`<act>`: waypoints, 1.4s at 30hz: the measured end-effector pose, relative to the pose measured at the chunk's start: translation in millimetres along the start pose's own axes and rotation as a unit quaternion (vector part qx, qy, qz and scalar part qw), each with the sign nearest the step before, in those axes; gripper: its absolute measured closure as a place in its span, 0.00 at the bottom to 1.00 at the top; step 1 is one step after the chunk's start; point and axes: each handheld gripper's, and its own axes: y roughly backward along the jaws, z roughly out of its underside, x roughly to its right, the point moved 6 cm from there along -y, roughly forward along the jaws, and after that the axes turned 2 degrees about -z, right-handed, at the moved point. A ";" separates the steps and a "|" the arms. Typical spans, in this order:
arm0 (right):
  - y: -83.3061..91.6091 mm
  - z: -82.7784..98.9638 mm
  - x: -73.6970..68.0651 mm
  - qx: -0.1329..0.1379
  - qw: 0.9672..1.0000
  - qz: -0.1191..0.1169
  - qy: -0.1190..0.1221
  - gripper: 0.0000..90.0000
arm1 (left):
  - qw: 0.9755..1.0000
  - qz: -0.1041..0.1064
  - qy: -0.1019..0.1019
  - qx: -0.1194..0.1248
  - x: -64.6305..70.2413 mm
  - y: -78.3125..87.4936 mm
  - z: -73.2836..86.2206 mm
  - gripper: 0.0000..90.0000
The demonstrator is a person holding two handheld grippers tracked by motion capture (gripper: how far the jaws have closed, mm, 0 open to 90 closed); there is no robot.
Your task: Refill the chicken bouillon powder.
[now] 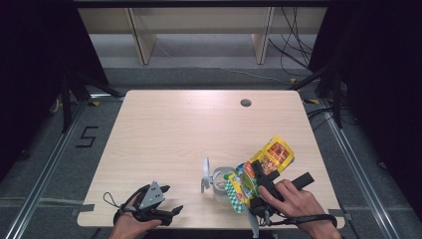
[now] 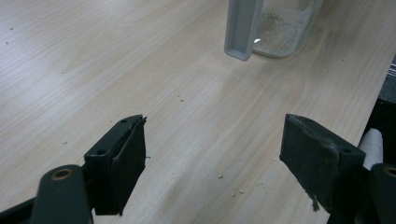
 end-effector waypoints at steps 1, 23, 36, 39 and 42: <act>0.2 0.5 -0.1 -0.001 1.000 0.000 0.000 0.64 | 1.000 -0.001 -0.003 -0.003 -0.7 -0.1 0.4 0.24; 2.7 7.0 -1.0 -0.001 1.000 -0.002 0.014 0.64 | 1.000 0.002 0.003 0.001 1.4 -0.7 -0.2 0.24; 2.5 5.7 -1.1 0.004 1.000 -0.005 0.024 0.64 | 1.000 0.002 -0.007 -0.007 0.2 0.0 0.5 0.24; 2.2 5.7 0.6 0.000 1.000 0.001 0.027 0.64 | 1.000 0.002 -0.005 -0.008 0.1 0.0 0.7 0.24; 1.9 4.7 0.0 0.003 1.000 -0.005 0.030 0.64 | 1.000 0.005 -0.006 -0.010 0.3 0.0 0.7 0.24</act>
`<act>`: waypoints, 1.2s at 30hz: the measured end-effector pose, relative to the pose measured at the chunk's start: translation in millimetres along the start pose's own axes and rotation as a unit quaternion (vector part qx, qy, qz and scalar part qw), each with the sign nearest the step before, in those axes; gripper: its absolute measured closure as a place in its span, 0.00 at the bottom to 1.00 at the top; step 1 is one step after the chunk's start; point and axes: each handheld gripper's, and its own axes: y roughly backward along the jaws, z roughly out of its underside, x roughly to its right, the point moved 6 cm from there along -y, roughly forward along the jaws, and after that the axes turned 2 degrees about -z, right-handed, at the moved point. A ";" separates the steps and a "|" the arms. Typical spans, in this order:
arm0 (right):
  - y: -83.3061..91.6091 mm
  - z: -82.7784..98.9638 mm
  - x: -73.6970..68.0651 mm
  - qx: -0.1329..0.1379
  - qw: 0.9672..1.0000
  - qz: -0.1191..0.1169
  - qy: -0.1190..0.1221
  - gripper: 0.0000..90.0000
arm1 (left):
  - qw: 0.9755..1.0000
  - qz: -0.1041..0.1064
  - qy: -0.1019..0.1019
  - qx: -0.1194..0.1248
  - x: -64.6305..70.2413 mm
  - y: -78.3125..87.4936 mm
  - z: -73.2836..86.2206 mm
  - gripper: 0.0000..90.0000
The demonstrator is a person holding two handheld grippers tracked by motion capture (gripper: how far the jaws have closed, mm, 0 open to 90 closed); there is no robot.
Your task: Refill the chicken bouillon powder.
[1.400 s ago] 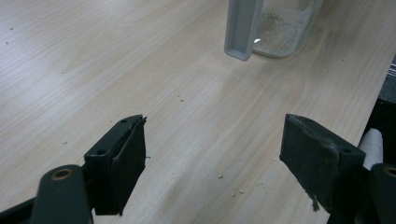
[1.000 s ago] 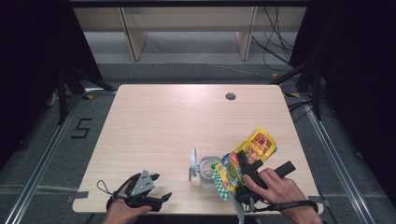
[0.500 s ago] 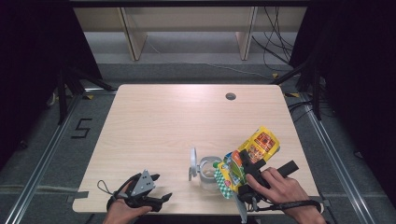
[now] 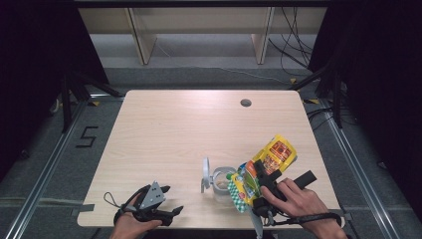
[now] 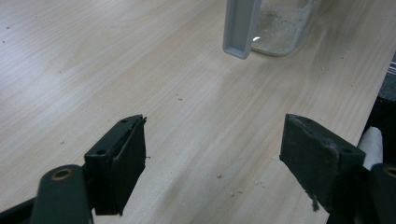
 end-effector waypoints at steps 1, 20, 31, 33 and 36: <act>0.1 0.1 0.0 -0.001 1.000 0.000 0.001 0.65 | 1.000 0.000 0.000 0.000 0.1 0.1 -0.1 0.24; 0.1 0.2 5.2 -0.008 1.000 0.000 0.027 0.65 | 1.000 0.001 -0.006 -0.001 -0.5 0.3 0.2 0.24; -0.6 0.5 5.1 -0.009 0.999 -0.001 0.039 0.65 | 1.000 0.002 -0.002 0.002 0.5 -0.3 0.1 0.24; -0.7 -0.1 4.3 -0.011 0.999 0.003 0.036 0.65 | 1.000 0.001 0.000 -0.001 0.0 0.0 0.2 0.24; -1.3 -0.4 5.0 -0.008 0.999 0.004 0.041 0.65 | 1.000 0.001 -0.001 -0.002 0.0 0.0 0.3 0.24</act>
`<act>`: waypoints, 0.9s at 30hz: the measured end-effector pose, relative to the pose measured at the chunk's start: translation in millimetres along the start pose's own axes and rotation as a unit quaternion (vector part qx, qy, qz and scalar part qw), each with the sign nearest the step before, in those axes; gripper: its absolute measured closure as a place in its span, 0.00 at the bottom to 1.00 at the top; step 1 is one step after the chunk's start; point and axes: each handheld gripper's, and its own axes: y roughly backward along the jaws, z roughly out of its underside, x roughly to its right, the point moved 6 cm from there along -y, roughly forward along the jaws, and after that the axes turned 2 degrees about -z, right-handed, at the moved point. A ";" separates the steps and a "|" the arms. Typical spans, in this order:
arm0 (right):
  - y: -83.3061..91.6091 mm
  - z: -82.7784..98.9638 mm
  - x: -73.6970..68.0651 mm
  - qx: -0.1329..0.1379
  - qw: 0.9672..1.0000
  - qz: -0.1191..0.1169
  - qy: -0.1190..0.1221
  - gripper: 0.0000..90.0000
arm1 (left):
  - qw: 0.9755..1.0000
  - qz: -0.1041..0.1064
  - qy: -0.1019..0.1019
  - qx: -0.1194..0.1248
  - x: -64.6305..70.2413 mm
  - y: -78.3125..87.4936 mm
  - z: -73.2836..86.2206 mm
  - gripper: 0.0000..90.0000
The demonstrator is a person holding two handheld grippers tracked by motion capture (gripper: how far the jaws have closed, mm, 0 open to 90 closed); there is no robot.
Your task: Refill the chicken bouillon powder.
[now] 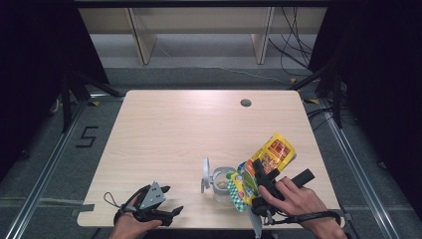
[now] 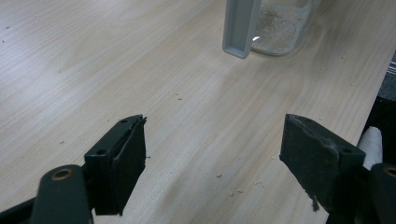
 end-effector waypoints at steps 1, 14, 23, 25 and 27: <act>0.3 0.1 -0.1 -0.001 1.000 -0.001 0.000 0.65 | 1.000 0.003 -0.001 0.000 0.5 0.2 0.0 0.24; 0.0 -0.7 1.1 0.004 1.000 -0.006 -0.006 0.65 | 1.000 0.000 -0.002 0.001 0.0 0.2 -0.3 0.24; 0.1 2.6 -3.1 -0.002 0.998 -0.016 -0.055 0.65 | 1.000 0.000 0.000 0.001 0.2 0.0 -0.2 0.24; -0.2 3.1 -1.1 -0.009 0.998 -0.004 -0.055 0.65 | 1.000 0.001 -0.003 0.000 0.0 0.2 -0.2 0.24; 0.1 1.1 0.2 -0.008 0.998 -0.004 -0.055 0.65 | 1.000 -0.002 0.002 0.006 0.5 -1.0 -0.2 0.24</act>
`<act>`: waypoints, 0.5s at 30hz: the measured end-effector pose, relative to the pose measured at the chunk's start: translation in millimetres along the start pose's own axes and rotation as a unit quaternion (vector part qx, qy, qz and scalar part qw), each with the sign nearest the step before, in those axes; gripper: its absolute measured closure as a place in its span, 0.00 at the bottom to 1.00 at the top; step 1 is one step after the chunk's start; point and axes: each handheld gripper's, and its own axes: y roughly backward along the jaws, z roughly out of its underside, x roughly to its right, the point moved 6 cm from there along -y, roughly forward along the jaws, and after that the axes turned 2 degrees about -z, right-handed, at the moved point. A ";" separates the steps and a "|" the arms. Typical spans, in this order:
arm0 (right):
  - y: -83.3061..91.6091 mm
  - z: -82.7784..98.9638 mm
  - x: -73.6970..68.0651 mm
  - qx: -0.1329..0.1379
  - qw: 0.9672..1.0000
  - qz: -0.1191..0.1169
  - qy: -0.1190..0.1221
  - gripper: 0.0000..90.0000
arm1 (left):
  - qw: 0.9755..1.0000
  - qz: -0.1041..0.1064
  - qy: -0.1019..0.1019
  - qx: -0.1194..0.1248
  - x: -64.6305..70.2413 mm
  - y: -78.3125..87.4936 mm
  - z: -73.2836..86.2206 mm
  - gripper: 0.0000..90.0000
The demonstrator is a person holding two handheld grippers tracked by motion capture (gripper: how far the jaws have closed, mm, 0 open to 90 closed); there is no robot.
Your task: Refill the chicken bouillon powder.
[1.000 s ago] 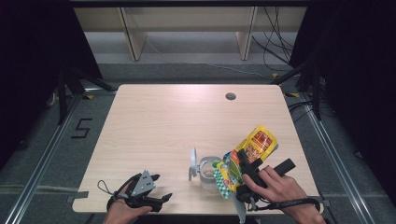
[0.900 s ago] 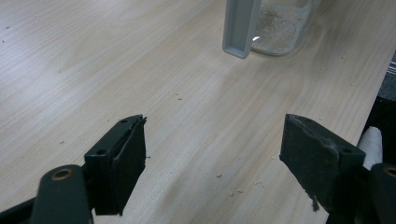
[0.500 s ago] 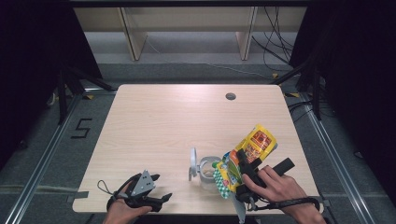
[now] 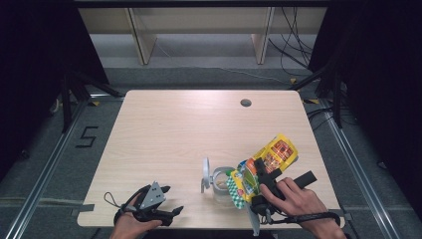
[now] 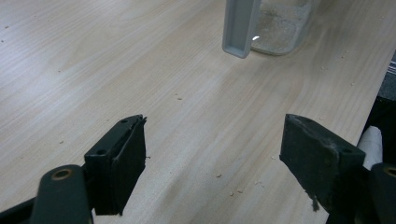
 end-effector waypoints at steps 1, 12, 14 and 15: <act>0.0 -2.7 0.1 0.004 1.000 -0.005 0.005 0.65 | 1.000 -0.001 -0.002 -0.002 0.0 0.8 -0.1 0.24; -0.6 -13.0 5.6 -0.002 0.999 -0.002 0.048 0.65 | 1.000 -0.001 0.000 0.002 -0.2 1.0 -0.5 0.24; -0.1 -11.8 6.2 -0.002 0.999 -0.001 0.050 0.65 | 1.000 0.007 0.000 -0.006 0.5 1.0 0.3 0.24; 0.1 -11.7 5.6 -0.005 0.999 -0.002 0.053 0.65 | 1.000 0.001 -0.001 -0.001 0.4 0.6 -0.1 0.24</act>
